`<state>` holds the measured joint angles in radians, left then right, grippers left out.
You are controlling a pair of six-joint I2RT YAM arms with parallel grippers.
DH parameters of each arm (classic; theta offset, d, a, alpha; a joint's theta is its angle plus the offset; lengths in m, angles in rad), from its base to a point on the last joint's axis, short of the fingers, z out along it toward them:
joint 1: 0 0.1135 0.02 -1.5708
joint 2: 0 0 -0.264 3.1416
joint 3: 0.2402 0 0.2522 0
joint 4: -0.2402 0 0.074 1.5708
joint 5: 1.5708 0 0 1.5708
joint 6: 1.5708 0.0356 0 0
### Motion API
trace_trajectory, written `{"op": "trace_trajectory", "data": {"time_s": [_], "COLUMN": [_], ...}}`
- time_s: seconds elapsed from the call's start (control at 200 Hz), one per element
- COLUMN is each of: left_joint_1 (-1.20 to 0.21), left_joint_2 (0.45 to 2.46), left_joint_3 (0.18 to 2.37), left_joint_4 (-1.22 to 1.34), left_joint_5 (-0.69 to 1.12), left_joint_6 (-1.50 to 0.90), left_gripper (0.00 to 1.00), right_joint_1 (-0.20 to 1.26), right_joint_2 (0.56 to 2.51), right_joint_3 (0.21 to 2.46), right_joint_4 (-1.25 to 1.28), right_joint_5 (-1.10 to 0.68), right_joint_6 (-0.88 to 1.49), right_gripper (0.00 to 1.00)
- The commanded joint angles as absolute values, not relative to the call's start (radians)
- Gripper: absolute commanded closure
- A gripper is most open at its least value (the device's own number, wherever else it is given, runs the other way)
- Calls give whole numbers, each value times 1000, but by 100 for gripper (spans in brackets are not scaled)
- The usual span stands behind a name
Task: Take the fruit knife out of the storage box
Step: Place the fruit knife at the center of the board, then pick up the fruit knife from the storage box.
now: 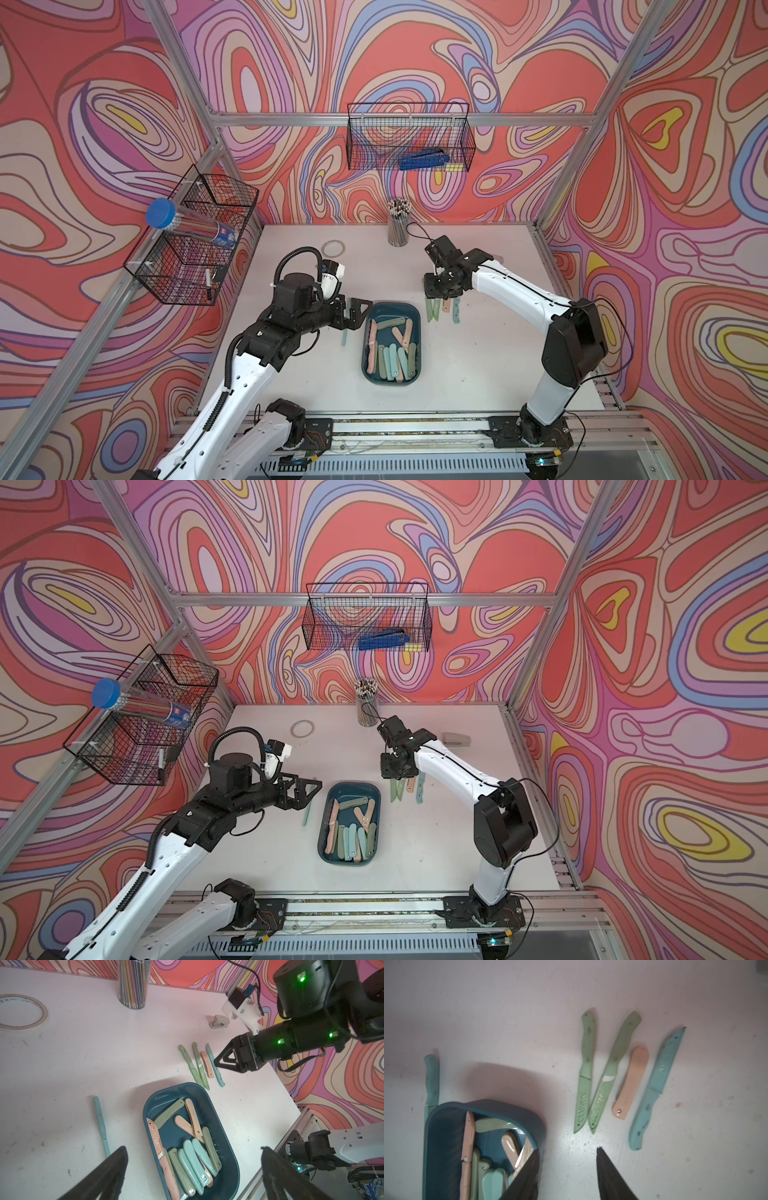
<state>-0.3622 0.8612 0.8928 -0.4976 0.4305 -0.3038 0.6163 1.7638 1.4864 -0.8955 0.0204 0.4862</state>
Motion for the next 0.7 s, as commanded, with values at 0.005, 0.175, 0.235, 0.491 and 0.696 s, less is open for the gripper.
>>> {"op": "trace_trajectory", "data": {"time_s": [0.005,0.175,0.235,0.491,0.696], "left_joint_1": [-368,-369,-368,-368,-369], "left_joint_2": [844,846,851,862,850], "left_joint_3": [885,882,884,885,881], "left_joint_4": [-506,-495,-493,-488,-486], "left_joint_5": [453,451,455,467,457], "left_joint_6": [-304,-304,-304,-308,-308], "left_gripper": [0,0,0,0,0], "right_joint_1": [711,855,881,904,903], "right_joint_2": [1780,1875,1910,2018,2063], "right_joint_3": [1518,1552,1553,1547,1551], "right_joint_4": [-917,-897,-879,-875,-870], "right_joint_5": [1,6,0,60,72], "right_joint_6": [562,640,655,637,594], "right_gripper": [54,54,54,55,57]}}
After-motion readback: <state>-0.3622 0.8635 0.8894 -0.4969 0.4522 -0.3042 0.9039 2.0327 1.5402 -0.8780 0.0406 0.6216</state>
